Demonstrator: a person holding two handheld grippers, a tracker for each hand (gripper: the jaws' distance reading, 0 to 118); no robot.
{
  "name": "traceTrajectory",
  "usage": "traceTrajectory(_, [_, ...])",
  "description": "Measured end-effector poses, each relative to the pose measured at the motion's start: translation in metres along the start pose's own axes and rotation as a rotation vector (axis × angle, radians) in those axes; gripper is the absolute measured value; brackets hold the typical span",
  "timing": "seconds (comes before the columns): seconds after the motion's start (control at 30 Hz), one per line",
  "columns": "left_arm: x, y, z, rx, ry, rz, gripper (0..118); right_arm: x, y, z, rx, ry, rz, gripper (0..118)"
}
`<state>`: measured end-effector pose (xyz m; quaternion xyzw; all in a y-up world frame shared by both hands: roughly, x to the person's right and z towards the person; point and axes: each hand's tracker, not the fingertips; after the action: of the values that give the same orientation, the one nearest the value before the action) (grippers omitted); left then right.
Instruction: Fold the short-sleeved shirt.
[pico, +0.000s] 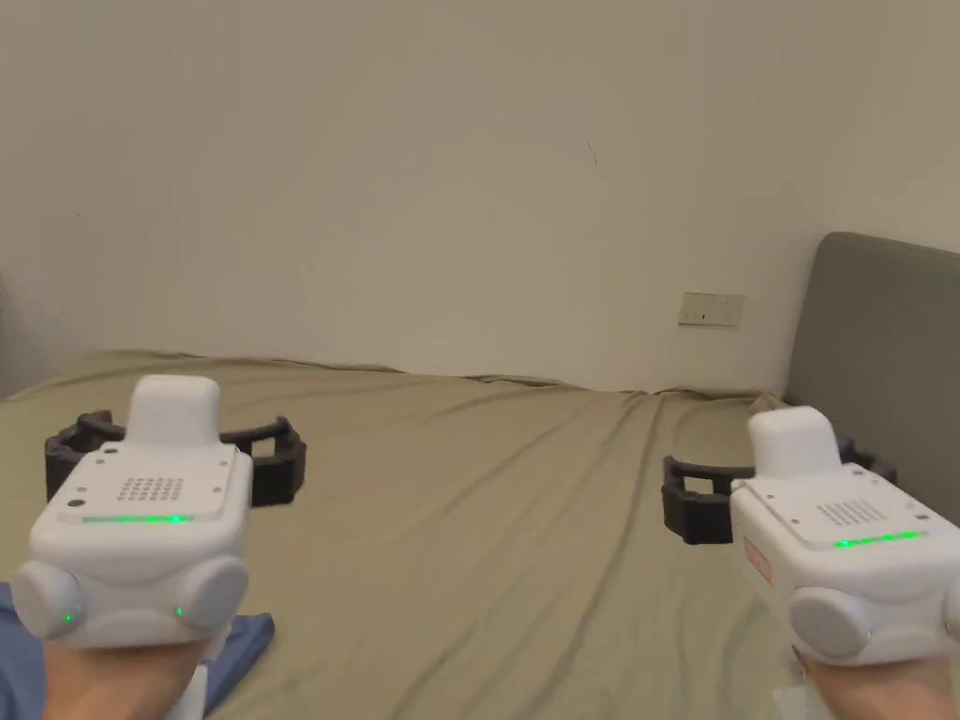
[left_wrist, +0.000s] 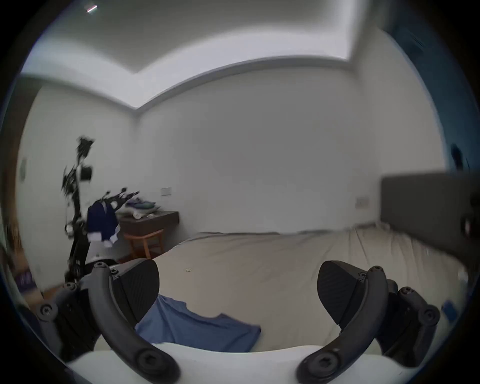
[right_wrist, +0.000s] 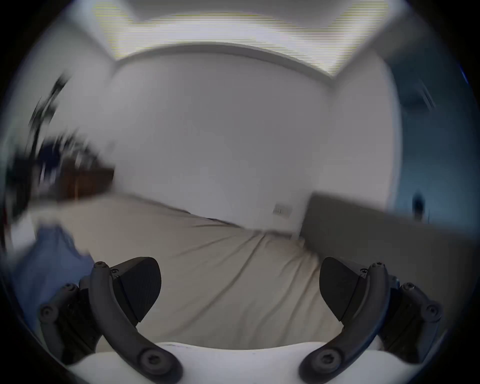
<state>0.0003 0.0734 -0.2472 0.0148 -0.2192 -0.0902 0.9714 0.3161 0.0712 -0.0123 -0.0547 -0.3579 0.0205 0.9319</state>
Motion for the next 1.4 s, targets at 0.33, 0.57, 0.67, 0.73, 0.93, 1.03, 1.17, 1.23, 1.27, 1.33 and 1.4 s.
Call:
traceTrajectory(0.33, [0.002, -0.039, 0.004, -0.02, -0.054, 0.106, 118, -0.004, -0.037, 0.009, -0.073, -0.027, -0.052, 118])
traceTrajectory(0.57, [0.004, -0.022, 0.004, -0.034, -0.072, 0.098, 118, -0.005, -0.019, 0.012, -0.051, -0.076, -0.02, 118])
traceTrajectory(0.67, [0.007, -0.025, 0.001, -0.023, -0.035, 0.05, 0, -0.005, -0.021, 0.015, -0.033, -0.084, 0.027, 22])
traceTrajectory(0.73, [0.001, -0.028, 0.003, -0.007, -0.042, 0.085, 0, -0.006, -0.025, 0.016, -0.024, -0.106, 0.022, 2])
traceTrajectory(0.93, [-0.026, -0.021, 0.01, -0.018, -0.028, 0.085, 0, -0.015, -0.02, 0.022, -0.052, -0.032, -0.025, 2])
traceTrajectory(1.03, [-0.061, -0.018, 0.024, -0.042, 0.028, 0.136, 0, -0.044, -0.009, 0.024, -0.024, 0.07, 0.014, 2])
traceTrajectory(1.17, [-0.119, -0.026, 0.067, -0.032, 0.17, 0.136, 0, -0.108, -0.006, 0.024, -0.012, 0.289, -0.003, 2])
traceTrajectory(1.23, [-0.141, -0.033, 0.095, -0.056, 0.263, 0.113, 0, -0.146, -0.012, 0.025, -0.008, 0.374, 0.024, 2])
traceTrajectory(1.27, [-0.154, -0.039, 0.109, -0.075, 0.29, 0.127, 0, -0.164, -0.016, 0.026, -0.006, 0.433, 0.019, 2])
traceTrajectory(1.33, [-0.172, -0.049, 0.13, -0.101, 0.333, 0.131, 0, -0.19, -0.02, 0.027, -0.031, 0.535, 0.003, 2])
traceTrajectory(1.4, [-0.183, -0.056, 0.146, -0.128, 0.376, 0.119, 0, -0.213, -0.025, 0.028, -0.026, 0.58, 0.013, 2])
